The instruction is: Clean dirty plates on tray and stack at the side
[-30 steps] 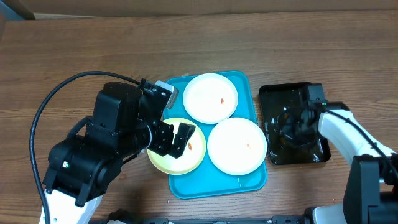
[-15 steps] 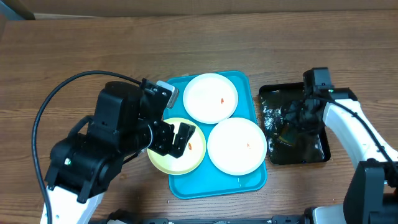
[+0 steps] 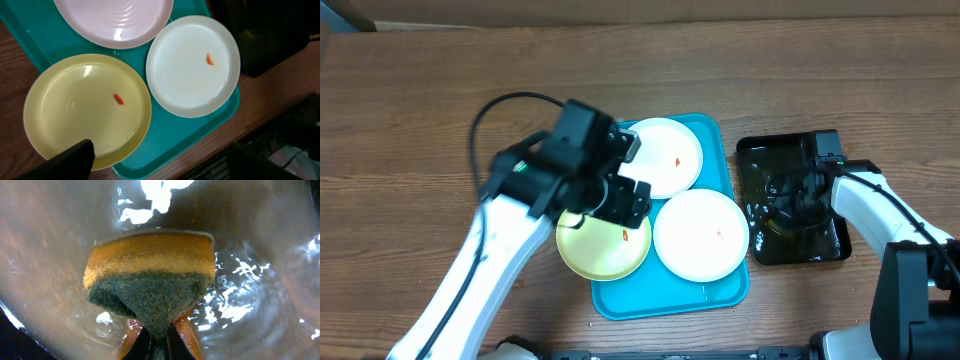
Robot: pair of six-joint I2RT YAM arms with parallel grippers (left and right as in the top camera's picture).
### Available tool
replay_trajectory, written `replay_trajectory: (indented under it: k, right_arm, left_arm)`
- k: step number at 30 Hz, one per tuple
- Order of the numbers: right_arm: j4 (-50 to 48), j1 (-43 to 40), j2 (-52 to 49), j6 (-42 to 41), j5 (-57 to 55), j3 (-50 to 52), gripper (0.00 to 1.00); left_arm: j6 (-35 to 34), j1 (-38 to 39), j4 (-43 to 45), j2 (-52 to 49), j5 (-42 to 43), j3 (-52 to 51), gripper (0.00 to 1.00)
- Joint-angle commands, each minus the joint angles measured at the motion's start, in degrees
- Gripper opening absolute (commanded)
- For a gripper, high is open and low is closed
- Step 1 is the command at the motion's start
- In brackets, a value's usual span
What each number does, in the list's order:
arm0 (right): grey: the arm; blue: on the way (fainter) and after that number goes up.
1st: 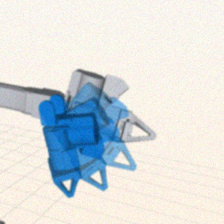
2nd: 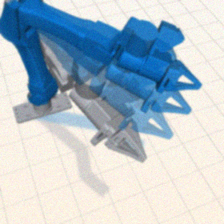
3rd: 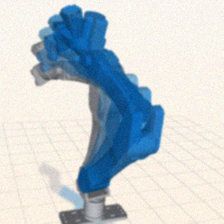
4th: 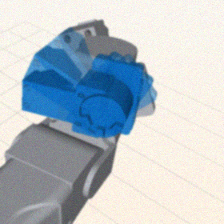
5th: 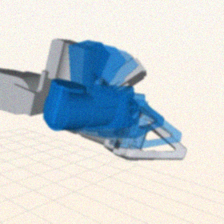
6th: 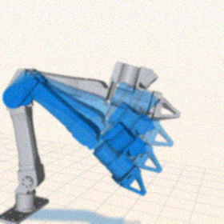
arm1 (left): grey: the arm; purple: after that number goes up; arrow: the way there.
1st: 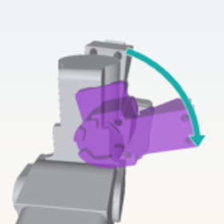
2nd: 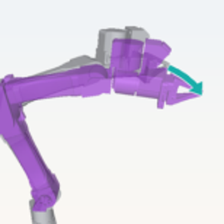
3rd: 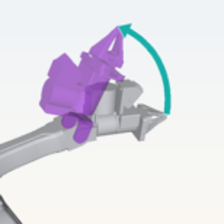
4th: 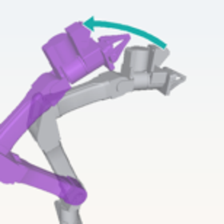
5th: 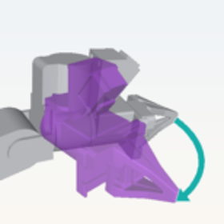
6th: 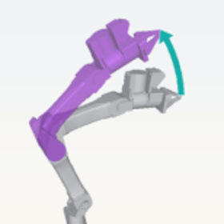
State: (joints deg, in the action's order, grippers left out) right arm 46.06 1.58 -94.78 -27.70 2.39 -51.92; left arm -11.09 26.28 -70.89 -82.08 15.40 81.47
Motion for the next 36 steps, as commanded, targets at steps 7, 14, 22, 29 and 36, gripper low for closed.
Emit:
replay_trajectory:
  k: [7,14,22,29,36]
  right_arm:
    - [9.8,0.9,7.6,5.9,5.7,-8.8,0.04]
    - [13.1,4.2,16.7,8.3,10.9,-11.0,0.04]
    - [17.3,9.9,21.0,8.2,11.8,-11.0,0.04]
    - [17.7,17.4,21.0,7.0,12.7,-10.9,0.04]
    - [17.0,21.0,19.8,3.2,10.0,-9.6,0.04]
  left_arm:
    - [-0.7,1.4,0.6,-14.4,3.8,-0.1,0.77]
    - [-0.3,2.3,7.5,-22.6,5.4,-0.1,0.60]
    - [3.4,3.7,15.7,-30.7,5.6,-0.1,0.36]
    - [3.4,3.7,16.5,-35.9,3.5,-0.1,0.26]
    - [3.4,3.8,17.7,-39.5,5.8,-0.1,0.04]
